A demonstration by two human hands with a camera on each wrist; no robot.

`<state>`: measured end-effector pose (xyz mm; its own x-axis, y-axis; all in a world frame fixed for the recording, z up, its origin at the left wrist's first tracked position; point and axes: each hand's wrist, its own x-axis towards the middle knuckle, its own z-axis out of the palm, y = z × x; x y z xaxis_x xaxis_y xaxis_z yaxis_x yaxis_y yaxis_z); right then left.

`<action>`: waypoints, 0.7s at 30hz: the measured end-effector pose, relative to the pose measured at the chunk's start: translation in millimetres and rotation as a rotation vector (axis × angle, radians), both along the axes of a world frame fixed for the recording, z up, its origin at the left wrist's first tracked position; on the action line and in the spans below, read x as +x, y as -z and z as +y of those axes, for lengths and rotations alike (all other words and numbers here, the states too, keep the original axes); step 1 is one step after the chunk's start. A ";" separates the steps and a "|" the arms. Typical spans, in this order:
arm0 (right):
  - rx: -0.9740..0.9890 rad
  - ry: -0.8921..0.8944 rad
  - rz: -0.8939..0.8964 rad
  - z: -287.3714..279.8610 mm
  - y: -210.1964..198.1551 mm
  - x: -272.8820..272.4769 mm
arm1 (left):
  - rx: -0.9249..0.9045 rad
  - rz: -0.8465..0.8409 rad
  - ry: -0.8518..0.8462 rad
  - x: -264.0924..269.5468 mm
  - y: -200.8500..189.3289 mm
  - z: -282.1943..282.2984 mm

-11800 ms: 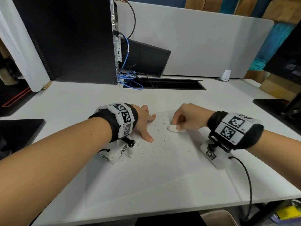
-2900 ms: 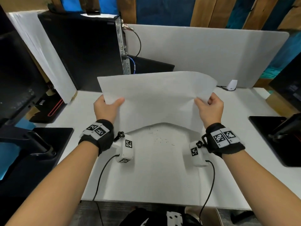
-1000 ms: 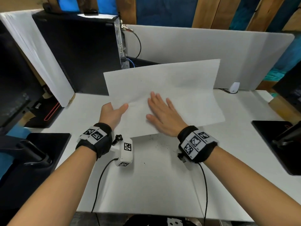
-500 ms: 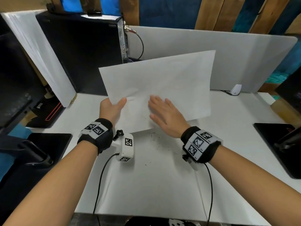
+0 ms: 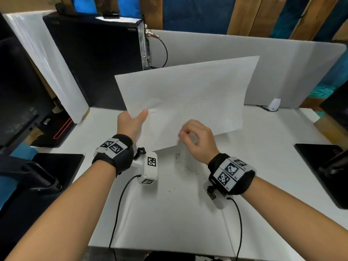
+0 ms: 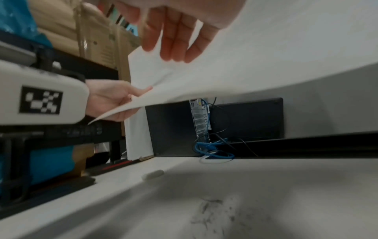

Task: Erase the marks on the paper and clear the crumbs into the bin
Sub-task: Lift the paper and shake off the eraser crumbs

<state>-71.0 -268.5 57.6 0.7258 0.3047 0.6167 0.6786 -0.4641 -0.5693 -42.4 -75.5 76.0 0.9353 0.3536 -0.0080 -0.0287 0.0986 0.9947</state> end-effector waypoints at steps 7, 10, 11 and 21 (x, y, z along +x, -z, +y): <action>-0.532 -0.152 0.479 -3.3 -1.7 -19.6 | -0.008 0.026 -0.022 -0.9 2.5 5.1; -0.162 -0.099 0.185 -7.9 -18.7 -12.7 | 0.011 0.004 -0.006 -4.2 0.2 6.5; -0.150 -0.057 0.069 -7.3 -28.0 -2.3 | 0.018 -0.001 0.012 -5.8 -0.7 5.8; -0.723 -0.189 0.392 10.9 -35.6 25.6 | 0.020 0.014 0.125 -10.5 -7.7 6.0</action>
